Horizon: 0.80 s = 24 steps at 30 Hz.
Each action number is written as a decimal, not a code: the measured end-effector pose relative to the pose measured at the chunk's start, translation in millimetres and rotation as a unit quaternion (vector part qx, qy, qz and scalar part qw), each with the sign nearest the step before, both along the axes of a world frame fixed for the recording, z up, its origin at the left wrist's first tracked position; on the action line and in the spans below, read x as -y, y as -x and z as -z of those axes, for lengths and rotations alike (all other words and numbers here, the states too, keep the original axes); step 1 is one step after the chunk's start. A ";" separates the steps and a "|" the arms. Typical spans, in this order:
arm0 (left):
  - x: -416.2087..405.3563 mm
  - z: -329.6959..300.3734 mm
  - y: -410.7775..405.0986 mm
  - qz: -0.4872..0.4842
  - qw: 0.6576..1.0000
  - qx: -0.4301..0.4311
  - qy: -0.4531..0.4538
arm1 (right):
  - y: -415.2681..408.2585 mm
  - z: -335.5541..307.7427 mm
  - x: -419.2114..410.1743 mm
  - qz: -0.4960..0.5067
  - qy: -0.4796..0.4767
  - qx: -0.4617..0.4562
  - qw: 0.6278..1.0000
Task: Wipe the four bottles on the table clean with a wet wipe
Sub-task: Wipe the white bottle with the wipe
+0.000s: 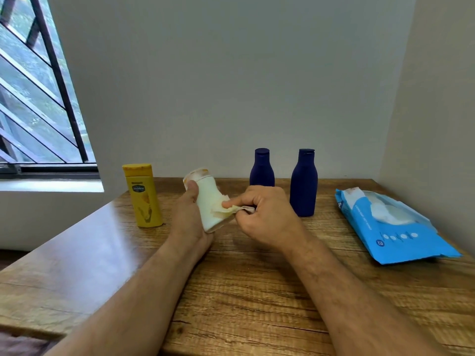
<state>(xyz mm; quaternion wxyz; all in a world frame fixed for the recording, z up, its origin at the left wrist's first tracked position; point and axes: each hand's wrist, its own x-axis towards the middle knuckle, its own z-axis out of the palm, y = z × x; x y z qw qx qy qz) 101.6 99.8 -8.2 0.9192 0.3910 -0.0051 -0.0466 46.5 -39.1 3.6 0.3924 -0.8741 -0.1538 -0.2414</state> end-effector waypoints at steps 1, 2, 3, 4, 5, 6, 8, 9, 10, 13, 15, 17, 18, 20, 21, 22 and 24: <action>-0.3 0.5 -1.6 -0.007 1.000 -0.015 0.004 | -0.2 -0.2 0.2 -0.002 -0.020 -0.010 1.000; 0.0 -0.2 -0.5 -0.005 1.000 -0.028 0.009 | -0.4 -0.3 0.0 -0.002 -0.045 -0.020 0.999; -0.4 0.0 -0.9 0.003 0.999 -0.041 0.013 | -1.0 -0.2 -0.8 -0.002 -0.066 -0.027 0.997; 0.1 -1.0 1.3 0.021 0.998 -0.049 0.015 | -1.2 0.2 -2.1 -0.003 -0.080 -0.032 0.996; 0.7 -1.4 3.0 0.044 0.998 -0.047 0.008 | -1.2 0.5 -3.3 -0.007 -0.089 -0.036 0.995; 1.2 -3.4 6.8 0.070 0.997 -0.035 -0.004 | -1.1 1.1 -4.5 -0.012 -0.097 -0.040 0.994; 2.2 -5.5 14.1 0.097 0.995 -0.003 -0.028 | 0.5 2.1 -6.7 -0.029 -0.117 -0.050 0.991; 2.6 -5.6 15.6 0.101 0.994 0.005 -0.034 | 1.4 2.5 -7.7 -0.038 -0.125 -0.057 0.990; 3.2 -6.6 18.2 0.109 0.993 0.006 -0.035 | 2.1 2.3 -8.5 -0.044 -0.128 -0.064 0.989; 1.6 -5.6 15.2 0.097 0.995 -0.023 0.015 | 2.9 1.2 -9.5 -0.053 -0.104 -0.086 0.989; -0.7 -4.2 11.1 0.082 0.995 -0.039 0.048 | 3.2 0.8 -9.6 -0.055 -0.079 -0.101 0.990; -3.2 -1.8 6.2 0.082 0.993 -0.046 0.064 | 2.3 1.2 -8.4 -0.053 -0.060 -0.100 0.992; -2.8 -1.8 6.2 0.079 0.993 -0.053 0.069 | 2.0 0.9 -8.1 -0.052 -0.061 -0.096 0.992; -2.4 -1.7 5.1 0.057 0.993 -0.067 0.080 | 2.2 0.3 -7.8 -0.049 -0.079 -0.076 0.993; -2.4 -1.0 4.0 0.046 0.993 -0.072 0.083 | 2.6 0.5 -8.0 -0.045 -0.087 -0.058 0.994; -2.3 -0.7 3.1 0.040 0.993 -0.073 0.088 | 3.4 0.6 -8.1 -0.040 -0.087 -0.035 0.995; -2.0 0.4 0.6 0.034 0.992 -0.077 0.089 | 4.1 1.3 -7.6 -0.031 -0.055 0.024 0.998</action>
